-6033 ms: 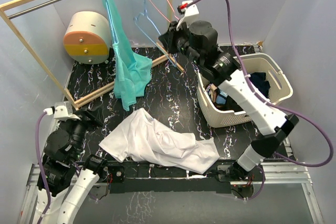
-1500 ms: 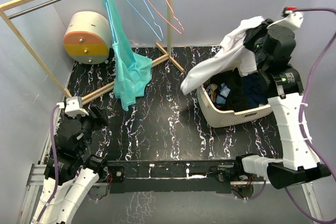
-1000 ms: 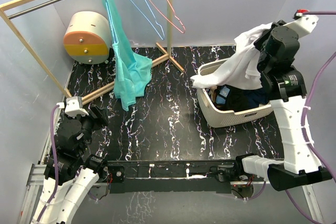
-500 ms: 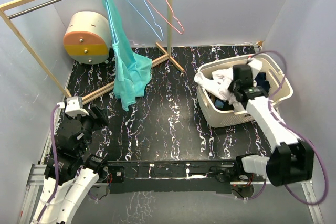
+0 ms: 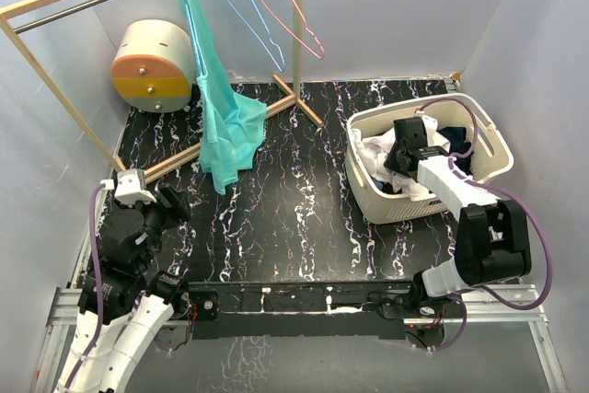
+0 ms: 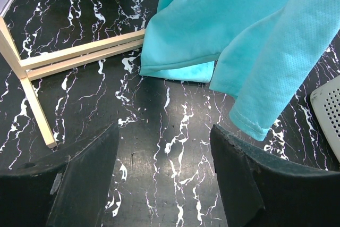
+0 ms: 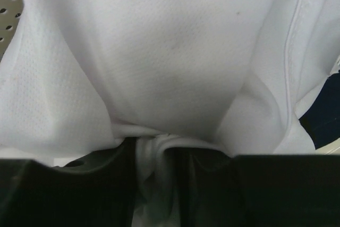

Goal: Remove the t-shirt from the hanger

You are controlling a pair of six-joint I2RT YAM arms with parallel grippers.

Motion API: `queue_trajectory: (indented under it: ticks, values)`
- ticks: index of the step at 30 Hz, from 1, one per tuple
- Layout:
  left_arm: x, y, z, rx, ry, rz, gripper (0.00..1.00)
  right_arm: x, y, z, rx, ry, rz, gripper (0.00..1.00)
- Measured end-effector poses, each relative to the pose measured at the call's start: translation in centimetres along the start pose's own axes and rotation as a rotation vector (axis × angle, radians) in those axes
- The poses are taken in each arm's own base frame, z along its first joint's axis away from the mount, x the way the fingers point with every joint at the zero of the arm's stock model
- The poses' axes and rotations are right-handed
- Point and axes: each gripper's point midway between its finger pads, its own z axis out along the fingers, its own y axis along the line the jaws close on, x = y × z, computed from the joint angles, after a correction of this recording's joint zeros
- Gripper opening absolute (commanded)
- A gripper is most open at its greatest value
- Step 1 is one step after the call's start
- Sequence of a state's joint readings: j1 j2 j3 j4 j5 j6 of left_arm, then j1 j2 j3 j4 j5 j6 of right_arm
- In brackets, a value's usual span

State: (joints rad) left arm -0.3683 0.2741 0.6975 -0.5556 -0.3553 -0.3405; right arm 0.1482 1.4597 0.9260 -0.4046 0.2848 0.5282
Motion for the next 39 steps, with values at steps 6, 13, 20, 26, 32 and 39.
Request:
queue_trajectory:
  ticks: [6,13,20,26,32,39]
  values:
    - [0.2,0.0,0.1,-0.001,0.005,0.002,0.79,-2.5,1.1,-3.4,-0.050,0.000,-0.010,0.90]
    - [0.3,0.0,0.2,-0.001,0.013,0.005,0.79,-12.0,6.6,-16.3,-0.404,-0.231,-0.046,0.09]
    - [0.3,-0.1,0.2,0.000,0.014,0.005,0.79,-14.7,17.5,-31.6,-0.914,-0.362,-0.223,0.08]
    - [0.2,0.0,0.1,-0.001,0.009,0.003,0.79,-10.8,30.7,-40.1,-1.230,-0.338,-0.443,0.26]
    - [0.0,0.1,0.0,-0.002,-0.004,-0.002,0.79,-7.6,38.1,-36.9,-1.212,-0.311,-0.520,0.52]
    - [0.0,0.1,0.0,-0.002,-0.004,-0.001,0.79,-5.3,41.8,-36.6,-1.173,-0.416,-0.543,0.62]
